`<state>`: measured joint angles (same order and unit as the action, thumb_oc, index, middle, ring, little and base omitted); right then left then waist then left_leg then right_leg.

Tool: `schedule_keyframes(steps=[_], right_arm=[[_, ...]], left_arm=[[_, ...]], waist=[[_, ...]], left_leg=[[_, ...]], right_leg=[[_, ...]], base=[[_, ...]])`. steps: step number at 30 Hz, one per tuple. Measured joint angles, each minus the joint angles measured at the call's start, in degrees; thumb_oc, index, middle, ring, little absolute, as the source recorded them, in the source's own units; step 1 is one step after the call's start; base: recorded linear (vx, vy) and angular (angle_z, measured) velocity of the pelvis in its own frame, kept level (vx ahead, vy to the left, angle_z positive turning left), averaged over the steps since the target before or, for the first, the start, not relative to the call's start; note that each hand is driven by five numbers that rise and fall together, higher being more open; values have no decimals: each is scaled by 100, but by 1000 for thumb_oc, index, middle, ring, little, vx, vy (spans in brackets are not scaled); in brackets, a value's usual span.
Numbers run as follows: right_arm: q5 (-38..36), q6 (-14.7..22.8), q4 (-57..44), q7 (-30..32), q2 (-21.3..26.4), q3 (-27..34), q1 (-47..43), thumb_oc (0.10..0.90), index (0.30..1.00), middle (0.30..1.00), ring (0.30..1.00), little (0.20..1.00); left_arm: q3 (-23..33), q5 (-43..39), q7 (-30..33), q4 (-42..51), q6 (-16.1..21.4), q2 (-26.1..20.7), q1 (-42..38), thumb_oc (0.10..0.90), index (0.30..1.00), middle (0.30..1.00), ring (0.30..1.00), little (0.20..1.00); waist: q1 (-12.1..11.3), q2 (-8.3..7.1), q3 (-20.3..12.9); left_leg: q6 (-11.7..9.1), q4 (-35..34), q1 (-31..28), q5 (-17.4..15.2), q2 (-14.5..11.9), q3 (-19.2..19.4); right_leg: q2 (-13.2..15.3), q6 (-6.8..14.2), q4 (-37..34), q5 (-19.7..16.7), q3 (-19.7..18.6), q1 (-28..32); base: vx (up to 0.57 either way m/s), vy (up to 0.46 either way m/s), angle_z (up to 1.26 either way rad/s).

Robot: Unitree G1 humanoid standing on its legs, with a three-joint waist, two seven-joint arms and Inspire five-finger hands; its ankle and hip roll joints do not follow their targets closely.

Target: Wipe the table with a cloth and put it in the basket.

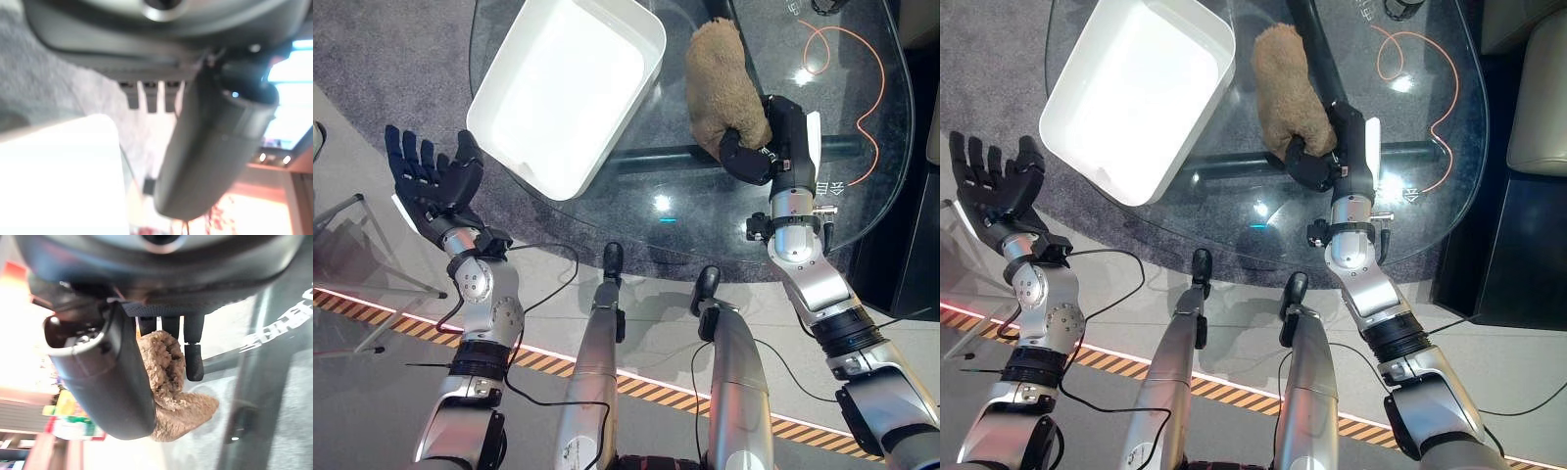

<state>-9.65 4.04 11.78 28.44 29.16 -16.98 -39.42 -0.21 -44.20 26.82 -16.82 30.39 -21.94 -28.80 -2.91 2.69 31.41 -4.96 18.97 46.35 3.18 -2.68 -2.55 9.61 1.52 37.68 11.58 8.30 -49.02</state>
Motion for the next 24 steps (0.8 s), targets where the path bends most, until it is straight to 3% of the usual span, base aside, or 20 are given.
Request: schedule_keyframes(steps=[4, 12, 20, 24], right_arm=[[76, 98, -234, -156, -21, 55, 92, 100, 300, 300, 300, 200], [72, 396, -644, -937, -17, 109, 259, 100, 300, 300, 300, 200], [-180, 532, -884, -1672, 21, 107, 292, 100, 300, 300, 300, 200], [-339, 532, -955, -1987, 34, 89, 294, 100, 300, 300, 300, 200]], left_arm=[[18, -276, -674, 256, -142, 127, 71, 800, 900, 900, 900, 900], [-181, -1180, -1979, 688, -973, 137, 171, 800, 900, 900, 900, 900], [-379, -2053, -2562, 709, -1578, 134, 224, 800, 900, 900, 900, 900], [-383, -2284, -2654, 711, -1631, 134, 237, 800, 900, 900, 900, 900]], waist=[[-7, 0, 0], [7, 0, 0], [20, 0, 0], [20, 0, 0]], left_leg=[[-24, -8, 1, 17, 2, 6], [-24, -14, -5, 16, 1, 14], [-24, -36, -23, 16, 0, 18], [-28, -66, -42, 22, 0, 19]], right_leg=[[1, 1, 11, -3, 2, 4], [2, 1, 10, -2, -2, 3], [2, 1, 1, -2, -5, 7], [2, 1, 4, -3, -1, 25]], base=[[0, 0, 0], [0, 0, 0], [0, 0, 0], [0, 0, 0]])
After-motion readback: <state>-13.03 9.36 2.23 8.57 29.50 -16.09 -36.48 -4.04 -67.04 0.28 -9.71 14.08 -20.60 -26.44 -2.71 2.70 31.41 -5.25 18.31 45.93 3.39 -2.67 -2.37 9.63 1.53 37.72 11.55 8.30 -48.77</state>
